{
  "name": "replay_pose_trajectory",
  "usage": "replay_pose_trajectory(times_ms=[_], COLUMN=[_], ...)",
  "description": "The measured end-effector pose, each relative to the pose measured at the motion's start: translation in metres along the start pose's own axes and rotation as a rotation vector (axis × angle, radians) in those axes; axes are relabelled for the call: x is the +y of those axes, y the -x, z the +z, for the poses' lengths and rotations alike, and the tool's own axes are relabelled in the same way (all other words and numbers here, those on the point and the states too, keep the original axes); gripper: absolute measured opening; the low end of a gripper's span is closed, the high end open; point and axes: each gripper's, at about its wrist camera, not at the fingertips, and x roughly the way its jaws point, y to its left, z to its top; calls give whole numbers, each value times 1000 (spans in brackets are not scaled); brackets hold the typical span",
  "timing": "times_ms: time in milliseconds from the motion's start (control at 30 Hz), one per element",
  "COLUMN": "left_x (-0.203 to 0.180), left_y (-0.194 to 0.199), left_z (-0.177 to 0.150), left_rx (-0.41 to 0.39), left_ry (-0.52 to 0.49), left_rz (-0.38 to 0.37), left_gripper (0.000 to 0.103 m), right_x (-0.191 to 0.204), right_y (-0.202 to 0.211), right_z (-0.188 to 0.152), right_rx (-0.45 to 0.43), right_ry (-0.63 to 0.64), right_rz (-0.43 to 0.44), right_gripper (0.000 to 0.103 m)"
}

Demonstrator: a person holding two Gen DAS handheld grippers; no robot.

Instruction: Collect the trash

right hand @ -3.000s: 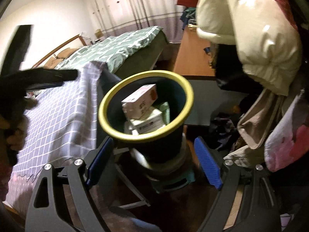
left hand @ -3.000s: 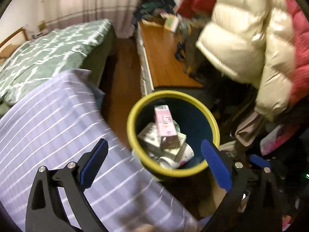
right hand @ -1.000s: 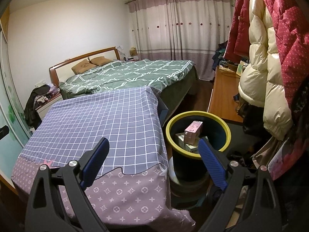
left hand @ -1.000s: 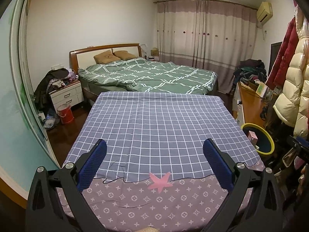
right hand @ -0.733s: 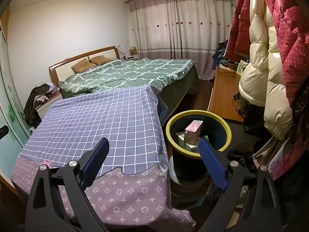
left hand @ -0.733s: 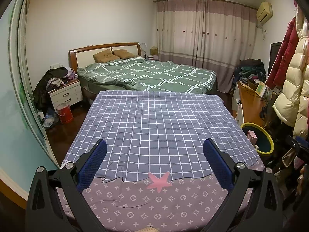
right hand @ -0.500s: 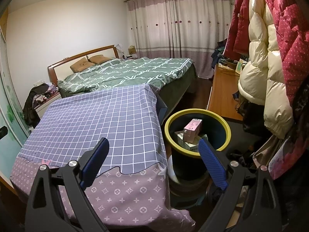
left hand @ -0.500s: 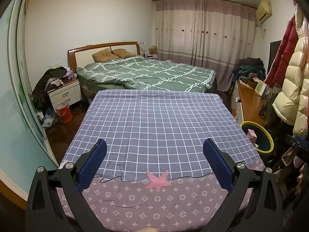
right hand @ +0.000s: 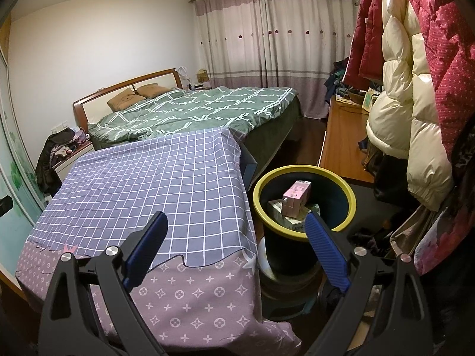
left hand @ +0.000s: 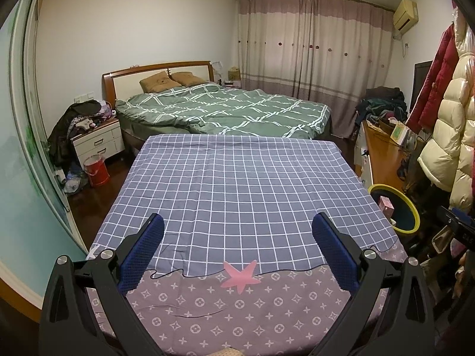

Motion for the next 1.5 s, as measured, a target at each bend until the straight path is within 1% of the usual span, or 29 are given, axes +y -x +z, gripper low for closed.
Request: replay_pose_trajectory(times_ms=[967,1500], left_x=[-4,-7], left_y=[-7,-9], left_z=[-3,-3], left_rx=[14,21], left_ry=[-8,-8], left_rz=[-1,-15], left_gripper=[98,98], right_x=[1,3], right_y=[-3,-5], right_z=[-2,-6], right_rx=[4,9], right_ry=[-1,-3], right_rz=[4,8], right_gripper=[89,89])
